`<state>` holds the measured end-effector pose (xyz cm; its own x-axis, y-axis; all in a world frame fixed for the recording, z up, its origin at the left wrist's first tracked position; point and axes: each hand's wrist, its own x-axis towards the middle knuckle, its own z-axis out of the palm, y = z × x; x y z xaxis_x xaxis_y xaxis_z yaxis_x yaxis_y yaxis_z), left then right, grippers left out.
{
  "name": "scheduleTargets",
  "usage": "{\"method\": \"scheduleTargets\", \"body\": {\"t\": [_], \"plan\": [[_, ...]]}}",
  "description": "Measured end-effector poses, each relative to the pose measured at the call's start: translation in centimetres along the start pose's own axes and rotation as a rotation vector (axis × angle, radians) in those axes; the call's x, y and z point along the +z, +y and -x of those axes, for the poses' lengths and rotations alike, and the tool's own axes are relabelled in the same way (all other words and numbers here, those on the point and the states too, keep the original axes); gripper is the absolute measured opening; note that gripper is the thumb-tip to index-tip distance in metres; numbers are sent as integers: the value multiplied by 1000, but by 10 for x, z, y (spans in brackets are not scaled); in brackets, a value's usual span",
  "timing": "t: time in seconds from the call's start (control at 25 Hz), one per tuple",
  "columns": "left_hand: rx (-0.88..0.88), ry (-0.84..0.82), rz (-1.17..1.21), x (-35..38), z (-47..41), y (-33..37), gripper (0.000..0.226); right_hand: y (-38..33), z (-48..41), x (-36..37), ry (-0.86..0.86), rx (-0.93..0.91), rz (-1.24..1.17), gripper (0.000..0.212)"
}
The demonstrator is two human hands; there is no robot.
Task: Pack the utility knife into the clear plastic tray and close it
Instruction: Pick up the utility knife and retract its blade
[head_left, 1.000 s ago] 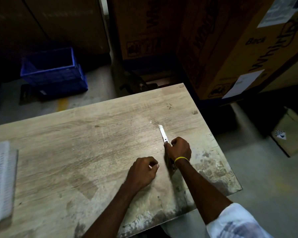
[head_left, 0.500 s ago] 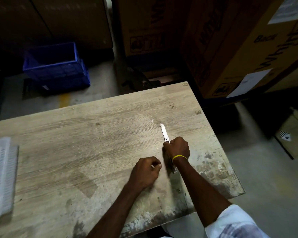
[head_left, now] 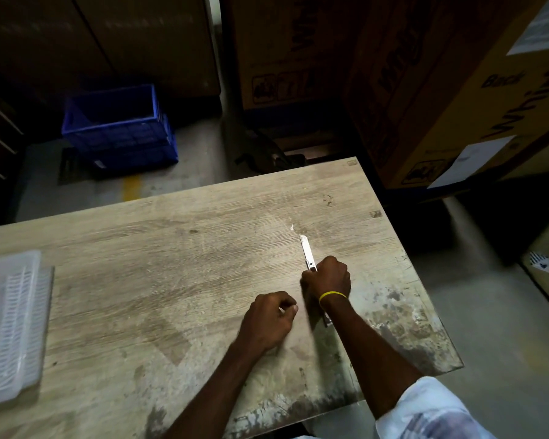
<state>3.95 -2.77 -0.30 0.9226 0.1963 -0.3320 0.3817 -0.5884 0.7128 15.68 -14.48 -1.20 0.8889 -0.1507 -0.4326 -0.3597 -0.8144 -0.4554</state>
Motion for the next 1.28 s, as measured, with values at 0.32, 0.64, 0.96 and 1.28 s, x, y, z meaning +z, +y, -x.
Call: {"method": "scheduleTargets", "body": {"t": [0.32, 0.64, 0.96, 1.28], "plan": [[0, -25, 22, 0, 10, -8, 21, -3, -12, 2, -58, 34, -48, 31], [-184, 33, 400, -12, 7, -25, 11, -1, 7, -13, -284, 69, -749, 22], [-244, -117, 1104, -77, 19, -4, 27, -68, 57, -34, -458, -147, -1104, 13], [-148, -10, 1516, -128, 34, 17, 30, -117, 109, -38, -448, -375, -1098, 28]]}}
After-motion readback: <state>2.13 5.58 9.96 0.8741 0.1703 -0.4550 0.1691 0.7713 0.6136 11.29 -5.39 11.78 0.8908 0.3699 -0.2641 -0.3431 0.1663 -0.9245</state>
